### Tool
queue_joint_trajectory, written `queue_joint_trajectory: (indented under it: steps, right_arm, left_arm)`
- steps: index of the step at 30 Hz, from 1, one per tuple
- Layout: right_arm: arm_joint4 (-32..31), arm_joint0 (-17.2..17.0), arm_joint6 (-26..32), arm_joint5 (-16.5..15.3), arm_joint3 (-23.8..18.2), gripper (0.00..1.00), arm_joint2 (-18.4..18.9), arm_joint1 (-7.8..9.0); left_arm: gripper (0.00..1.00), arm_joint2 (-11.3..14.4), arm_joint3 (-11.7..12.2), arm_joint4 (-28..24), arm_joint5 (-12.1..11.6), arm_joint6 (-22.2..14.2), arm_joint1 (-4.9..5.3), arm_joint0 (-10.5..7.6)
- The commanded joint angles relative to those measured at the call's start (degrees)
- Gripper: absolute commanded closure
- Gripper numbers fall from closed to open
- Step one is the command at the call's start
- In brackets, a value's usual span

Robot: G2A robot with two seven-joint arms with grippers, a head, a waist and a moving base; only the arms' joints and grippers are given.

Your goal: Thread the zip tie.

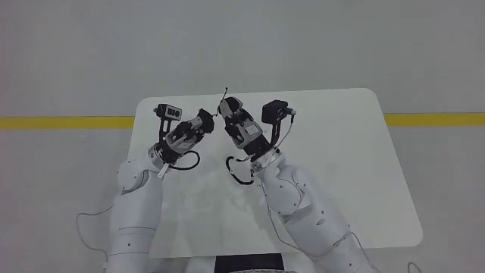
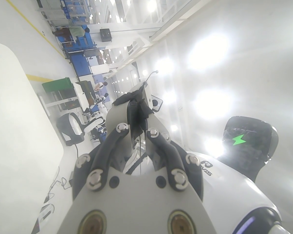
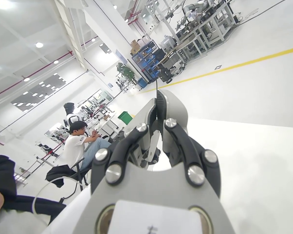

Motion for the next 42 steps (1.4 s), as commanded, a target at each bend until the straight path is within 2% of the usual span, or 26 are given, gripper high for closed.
queue_joint_trajectory:
  steps: [1, 31, 33, 35, 36, 38, 39, 41, 42]
  right_arm:
    - [-0.1, 0.1, 0.0, -0.1, 0.1, 1.00, 0.0, -0.01]
    - [-0.3, 1.2, -1.2, -2.1, 1.0, 1.00, 0.6, -0.16]
    - [-0.3, 1.2, -1.1, -2.0, 1.1, 0.71, 0.7, -0.16]
    - [-0.2, 1.3, -1.1, -2.0, 1.2, 0.55, 0.7, -0.17]
    - [-0.2, 1.3, -1.1, -2.0, 1.2, 0.51, 0.8, -0.17]
    - [-0.1, 1.3, -1.0, -1.9, 1.2, 0.23, 0.9, -0.17]
    - [-0.1, 1.3, -1.0, -1.9, 1.3, 0.13, 0.9, -0.17]
    - [-0.1, 1.3, -1.0, -1.9, 1.3, 0.00, 1.0, -0.16]
    - [0.0, 1.3, -1.0, -1.9, 1.3, 0.00, 1.1, -0.16]
  left_arm:
    - [1.00, 0.0, 0.1, -0.1, 0.0, 0.0, 0.04, -0.13]
    - [1.00, 0.7, 0.9, -0.7, 0.0, 0.4, 0.32, -1.41]
    - [1.00, 0.7, 0.9, -0.6, 0.0, 0.4, 0.31, -1.47]
    - [1.00, 0.7, 0.9, -0.6, 0.0, 0.4, 0.31, -1.50]
    - [1.00, 0.7, 0.8, -0.6, 0.0, 0.4, 0.30, -1.51]
    - [1.00, 0.7, 0.8, -0.5, 0.0, 0.5, 0.29, -1.55]
    - [1.00, 0.7, 0.8, -0.5, 0.0, 0.5, 0.28, -1.56]
    - [1.00, 0.7, 0.9, -0.5, 0.0, 0.6, 0.26, -1.59]
    - [1.00, 0.8, 0.9, -0.7, 0.0, 0.3, 0.24, -1.63]
